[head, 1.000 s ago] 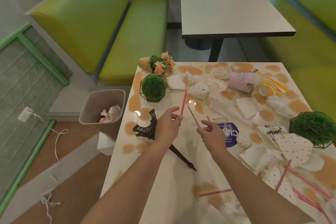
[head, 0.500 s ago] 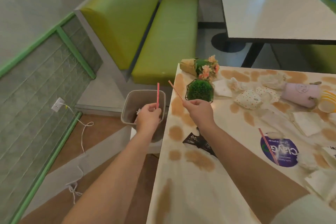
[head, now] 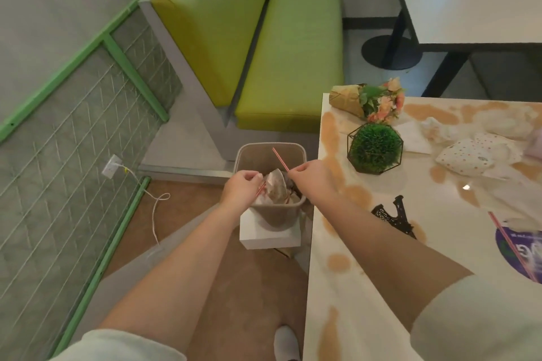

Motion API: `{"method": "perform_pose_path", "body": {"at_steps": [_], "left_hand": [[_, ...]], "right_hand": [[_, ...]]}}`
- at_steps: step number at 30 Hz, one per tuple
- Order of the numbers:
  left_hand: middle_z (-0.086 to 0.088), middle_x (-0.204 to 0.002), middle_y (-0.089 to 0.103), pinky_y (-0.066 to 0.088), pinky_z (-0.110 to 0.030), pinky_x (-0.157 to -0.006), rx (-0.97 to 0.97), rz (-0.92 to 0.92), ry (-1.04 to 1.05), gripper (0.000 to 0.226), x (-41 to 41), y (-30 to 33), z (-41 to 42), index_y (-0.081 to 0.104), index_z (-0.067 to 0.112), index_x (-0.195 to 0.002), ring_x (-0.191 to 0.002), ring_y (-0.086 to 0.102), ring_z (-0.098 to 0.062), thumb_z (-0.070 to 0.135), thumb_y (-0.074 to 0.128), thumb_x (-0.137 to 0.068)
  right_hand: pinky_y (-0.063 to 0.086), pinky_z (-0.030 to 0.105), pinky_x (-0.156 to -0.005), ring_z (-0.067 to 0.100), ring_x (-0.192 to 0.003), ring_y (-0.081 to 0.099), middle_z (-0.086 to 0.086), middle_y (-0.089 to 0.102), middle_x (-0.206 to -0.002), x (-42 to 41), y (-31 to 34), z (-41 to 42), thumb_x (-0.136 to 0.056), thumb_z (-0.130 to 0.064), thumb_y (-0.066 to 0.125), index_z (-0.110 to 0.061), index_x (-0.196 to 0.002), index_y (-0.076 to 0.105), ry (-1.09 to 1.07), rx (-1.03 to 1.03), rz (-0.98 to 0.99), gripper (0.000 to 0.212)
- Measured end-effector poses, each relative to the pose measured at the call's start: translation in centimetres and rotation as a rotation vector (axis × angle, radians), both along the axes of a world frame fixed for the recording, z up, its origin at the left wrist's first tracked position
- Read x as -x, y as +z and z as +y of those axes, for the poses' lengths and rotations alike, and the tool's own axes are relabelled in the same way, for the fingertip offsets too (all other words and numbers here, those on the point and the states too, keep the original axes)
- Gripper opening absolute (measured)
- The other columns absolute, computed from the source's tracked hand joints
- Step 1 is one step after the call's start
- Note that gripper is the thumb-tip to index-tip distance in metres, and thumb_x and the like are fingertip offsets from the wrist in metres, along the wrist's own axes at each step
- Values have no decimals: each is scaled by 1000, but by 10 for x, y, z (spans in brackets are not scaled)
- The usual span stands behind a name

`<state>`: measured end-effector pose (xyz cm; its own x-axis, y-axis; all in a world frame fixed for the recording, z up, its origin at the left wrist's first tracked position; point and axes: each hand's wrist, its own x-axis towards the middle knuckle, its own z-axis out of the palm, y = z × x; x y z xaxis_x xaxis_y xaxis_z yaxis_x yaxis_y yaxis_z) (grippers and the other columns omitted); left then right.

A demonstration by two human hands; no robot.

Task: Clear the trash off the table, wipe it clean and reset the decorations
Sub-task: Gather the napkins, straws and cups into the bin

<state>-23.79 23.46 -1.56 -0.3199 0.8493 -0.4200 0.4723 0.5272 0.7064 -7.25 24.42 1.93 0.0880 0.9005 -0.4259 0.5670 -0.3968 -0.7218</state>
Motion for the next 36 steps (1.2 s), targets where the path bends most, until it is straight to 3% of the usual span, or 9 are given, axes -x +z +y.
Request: {"method": "perform_pose_path", "body": {"at_steps": [2,5,8,12,16,19,27,32,36], "left_hand": [[8,-107,68,52,-37,-88,-14,7,11,13,0,-2,-3,63,30,-101,-97,65,-17,39,55,-94],[7,-101,69,51,-32,-79,-29,3,11,19,-4,-3,-7,64,25,-102,-92,65,-17,39,54,-94],[3,-99,70,50,-31,-76,-56,-19,-15,20,-22,2,-14,65,23,-103,-90,64,-17,38,54,-94],[7,-94,69,54,-41,-87,-81,-43,-57,19,-59,13,-23,64,27,-100,-93,65,-18,42,54,-93],[7,-91,68,53,-40,-84,-132,-67,-146,20,-107,30,-33,64,27,-100,-88,64,-17,43,54,-93],[3,-95,68,51,-39,-84,-158,-86,-218,23,-151,41,-42,63,26,-98,-91,63,-20,45,54,-92],[7,-100,67,51,-37,-87,-158,-103,-403,21,-268,50,-76,63,27,-103,-95,63,-16,43,53,-94],[7,-107,66,51,-40,-91,-80,-59,-493,23,-324,35,-92,61,29,-105,-97,63,-17,47,53,-93],[7,-109,64,51,-35,-87,-28,43,-544,26,-360,23,-98,62,28,-108,-99,60,-15,48,55,-93]], "right_hand": [[52,33,-65,24,-70,63,1,67,-77,5,-5,0,-95,-27,54,-22,-80,72,51,36,-46,23],[59,38,-75,28,-85,67,4,71,-100,4,-12,-8,-97,-21,50,-21,-107,74,113,62,-128,26],[59,37,-72,23,-81,67,1,71,-95,-12,-6,-20,-96,-21,54,-23,-95,74,89,-6,-121,21],[45,27,-56,14,-70,59,-6,63,-77,-47,13,-38,-93,-31,57,-24,-90,67,0,-116,-32,12],[51,34,-70,19,-77,63,0,69,-82,-90,24,-57,-89,-31,59,-20,-89,67,-88,-218,82,14],[50,32,-65,18,-71,64,-2,69,-81,-131,27,-76,-88,-35,57,-24,-88,66,-181,-214,111,15],[38,26,-48,16,-72,62,-2,69,-83,-252,10,-130,-92,-43,59,-18,-90,66,-316,-87,-6,26],[48,30,-59,18,-70,62,-2,69,-85,-321,-9,-155,-95,-35,54,-16,-94,67,-352,5,-109,23],[39,25,-49,20,-59,58,4,66,-77,-362,-20,-164,-94,-31,52,-16,-89,69,-341,29,-214,24]]}}
